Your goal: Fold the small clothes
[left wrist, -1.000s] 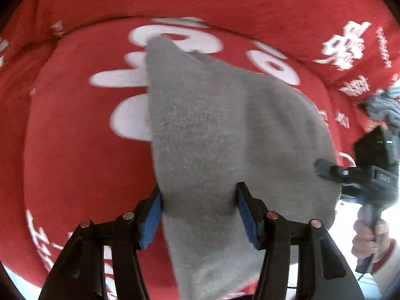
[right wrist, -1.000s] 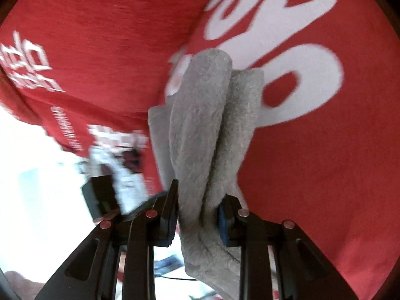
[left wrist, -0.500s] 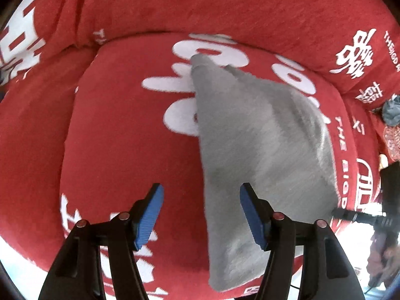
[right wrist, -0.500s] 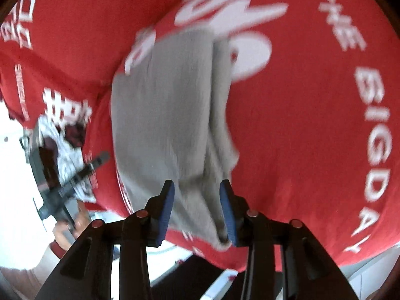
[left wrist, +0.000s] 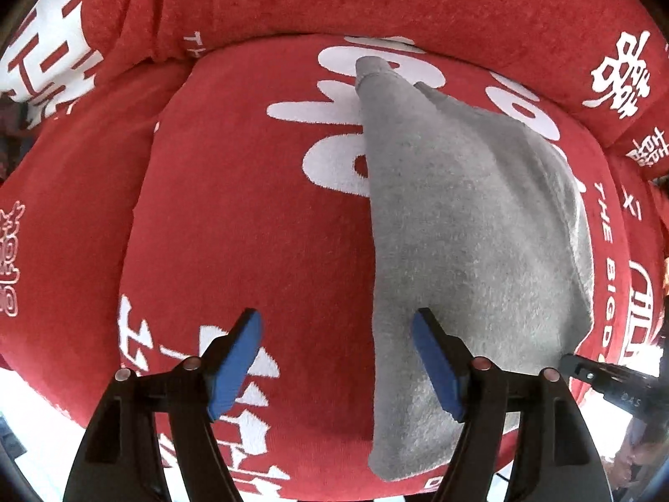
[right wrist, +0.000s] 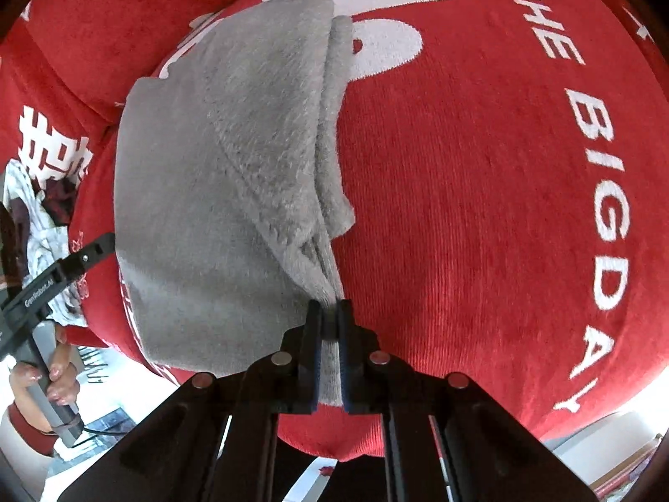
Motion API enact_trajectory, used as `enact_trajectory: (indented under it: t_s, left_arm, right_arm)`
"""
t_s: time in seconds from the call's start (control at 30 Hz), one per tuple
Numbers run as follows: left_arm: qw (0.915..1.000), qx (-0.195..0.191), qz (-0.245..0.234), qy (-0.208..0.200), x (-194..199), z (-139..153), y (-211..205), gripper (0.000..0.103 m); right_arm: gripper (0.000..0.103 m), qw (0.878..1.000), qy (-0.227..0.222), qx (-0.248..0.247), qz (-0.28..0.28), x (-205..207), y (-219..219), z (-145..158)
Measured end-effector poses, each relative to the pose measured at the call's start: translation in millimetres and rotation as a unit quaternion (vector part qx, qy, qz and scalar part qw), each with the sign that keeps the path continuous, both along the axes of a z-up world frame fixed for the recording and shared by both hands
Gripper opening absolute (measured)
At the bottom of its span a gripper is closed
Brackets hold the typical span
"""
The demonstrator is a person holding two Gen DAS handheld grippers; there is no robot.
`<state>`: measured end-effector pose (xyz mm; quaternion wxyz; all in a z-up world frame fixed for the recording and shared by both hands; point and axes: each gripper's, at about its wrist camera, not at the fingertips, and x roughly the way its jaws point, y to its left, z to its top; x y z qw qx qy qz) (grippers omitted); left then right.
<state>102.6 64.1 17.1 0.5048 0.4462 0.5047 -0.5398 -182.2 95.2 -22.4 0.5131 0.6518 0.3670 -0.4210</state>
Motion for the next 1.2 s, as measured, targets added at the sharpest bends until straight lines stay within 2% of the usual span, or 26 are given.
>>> enact_trajectory:
  t_s: [0.23,0.4,0.6,0.83,1.0,1.17,1.2]
  left_arm:
    - [0.9999,0.003,-0.015,-0.007,-7.4,10.2,6.5,0.075]
    - [0.9998,0.003,-0.017,-0.006,-13.0,17.3,9.5,0.075]
    - [0.9997,0.005,-0.022,-0.011,-18.5,21.2,12.5,0.075]
    - [0.9994,0.003,-0.027,-0.024,-22.0,22.7,17.5,0.075]
    - [0.9995,0.013,-0.023,-0.019,-22.1,19.5,20.9,0.075]
    - [0.9996,0.017,-0.019,-0.015,-22.5,17.4,21.7,0.075]
    - [0.9996,0.015,-0.019,-0.016,-23.0,17.9,21.8,0.075]
  right_arm:
    - [0.008,1.000,0.001,-0.002,-0.019,0.3,4.3,22.7]
    - [0.008,0.999,0.019,-0.013,-0.026,-3.1,4.1,41.2]
    - [0.008,0.998,0.007,-0.027,-0.056,-5.5,-0.3,56.3]
    - [0.012,0.998,0.002,-0.038,-0.045,15.6,-23.3,53.0]
    - [0.012,0.999,0.016,-0.037,-0.032,30.9,-26.6,49.9]
    - [0.012,0.997,0.055,-0.044,-0.035,28.3,-37.2,42.5]
    - [0.016,0.997,0.056,-0.048,-0.039,26.1,-43.1,41.0]
